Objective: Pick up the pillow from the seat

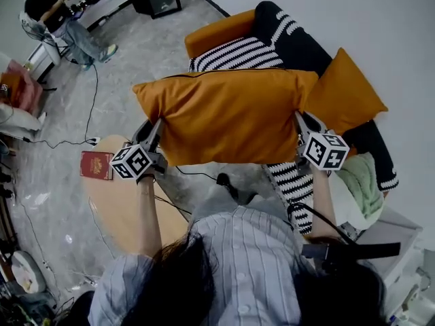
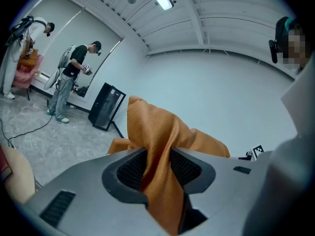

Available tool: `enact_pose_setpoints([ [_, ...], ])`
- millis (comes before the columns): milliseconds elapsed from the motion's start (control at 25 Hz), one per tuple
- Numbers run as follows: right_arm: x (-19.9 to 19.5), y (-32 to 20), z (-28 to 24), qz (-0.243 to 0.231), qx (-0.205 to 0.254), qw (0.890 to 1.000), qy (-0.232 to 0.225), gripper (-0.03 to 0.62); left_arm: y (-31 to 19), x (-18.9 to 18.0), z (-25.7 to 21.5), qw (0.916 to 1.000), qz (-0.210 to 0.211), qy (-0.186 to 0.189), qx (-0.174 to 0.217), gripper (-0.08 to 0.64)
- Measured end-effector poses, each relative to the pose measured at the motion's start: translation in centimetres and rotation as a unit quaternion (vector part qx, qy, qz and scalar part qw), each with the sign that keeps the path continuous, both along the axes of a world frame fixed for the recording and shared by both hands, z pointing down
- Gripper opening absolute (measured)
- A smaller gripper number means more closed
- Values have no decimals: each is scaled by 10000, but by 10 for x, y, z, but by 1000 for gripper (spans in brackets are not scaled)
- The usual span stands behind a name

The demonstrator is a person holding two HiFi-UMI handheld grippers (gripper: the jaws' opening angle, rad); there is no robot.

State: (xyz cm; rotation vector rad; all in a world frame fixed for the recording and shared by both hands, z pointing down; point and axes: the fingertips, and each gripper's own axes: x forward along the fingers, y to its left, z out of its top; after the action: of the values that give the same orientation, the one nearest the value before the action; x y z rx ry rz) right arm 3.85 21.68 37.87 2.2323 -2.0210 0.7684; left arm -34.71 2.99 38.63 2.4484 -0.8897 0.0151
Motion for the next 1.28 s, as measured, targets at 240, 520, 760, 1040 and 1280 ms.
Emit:
enact_pose_setpoints([
  [240,28,39,0,-103,42,9999,35,48,47,24,-3,9999,-110,22,74,164],
  [520,54,99,6,-200,69,9998,62,48,118,45,5,9997,-231,18,70,164],
  [760,59,136,13,-237,79,9997,16,47,156,49,5,9996,-268,-19,93,164],
  [1040,57,165,20,-266,69,9996,-68,47,187,47,5,9995,-291,-110,78,164],
  [1280,56,174,29,-361,20,9993,-93,46,200,43,5,9991,-372,-164,88,164],
])
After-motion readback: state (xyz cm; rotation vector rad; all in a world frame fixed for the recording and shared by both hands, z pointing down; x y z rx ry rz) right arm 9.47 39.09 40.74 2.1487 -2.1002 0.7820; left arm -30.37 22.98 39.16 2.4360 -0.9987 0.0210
